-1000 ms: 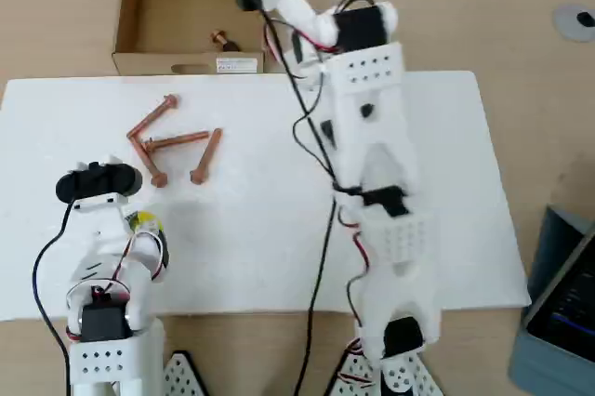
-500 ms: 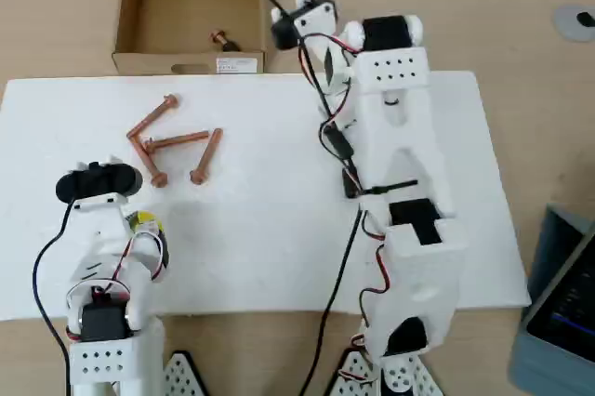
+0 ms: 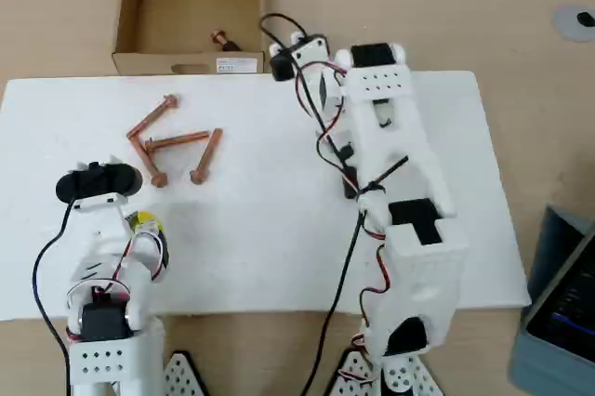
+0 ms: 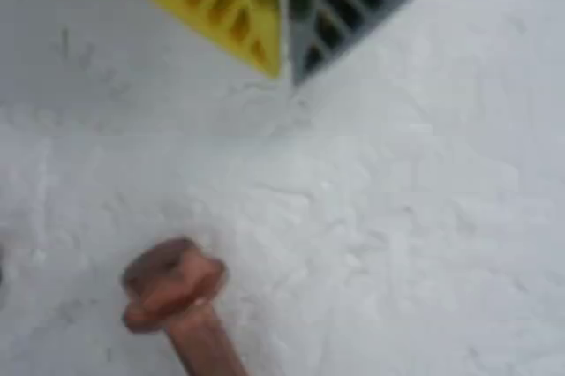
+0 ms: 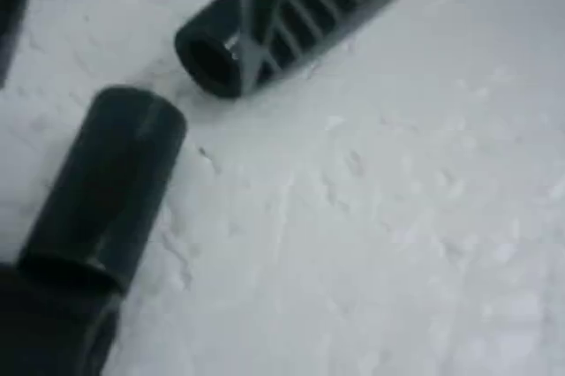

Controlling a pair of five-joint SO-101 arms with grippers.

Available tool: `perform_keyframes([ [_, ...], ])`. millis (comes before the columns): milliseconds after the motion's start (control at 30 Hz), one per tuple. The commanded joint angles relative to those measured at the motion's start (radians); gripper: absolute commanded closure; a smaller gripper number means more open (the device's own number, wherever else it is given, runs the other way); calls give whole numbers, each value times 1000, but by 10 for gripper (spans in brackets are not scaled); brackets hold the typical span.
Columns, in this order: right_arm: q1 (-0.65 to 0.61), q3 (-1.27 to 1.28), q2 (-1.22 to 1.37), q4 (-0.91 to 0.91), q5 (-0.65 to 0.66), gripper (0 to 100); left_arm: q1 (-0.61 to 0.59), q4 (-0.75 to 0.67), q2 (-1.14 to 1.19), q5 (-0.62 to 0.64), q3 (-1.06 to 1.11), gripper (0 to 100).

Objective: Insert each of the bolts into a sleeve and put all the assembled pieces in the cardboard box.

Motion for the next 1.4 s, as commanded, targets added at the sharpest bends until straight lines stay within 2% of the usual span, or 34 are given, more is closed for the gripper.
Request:
perform_keyframes([
  [0, 13, 33, -71, -52, 6, 806, -8, 0, -10, -3, -12, 998],
  [367, 13, 68, 68, -155, 8, 811, -9, 0, -10, -3, -12, 998],
  [500, 13, 68, 119, -175, 8, 882, -9, 0, -10, -3, -12, 998],
  [833, 12, 71, 156, -169, 8, 969, -9, 0, -10, -3, -12, 998],
  [1033, 13, 70, 76, -157, 5, 988, -5, 0, -10, -3, -12, 998],
  [1367, 13, 71, -236, -5, -3, 988, -2, 0, -10, -8, -12, 998],
])
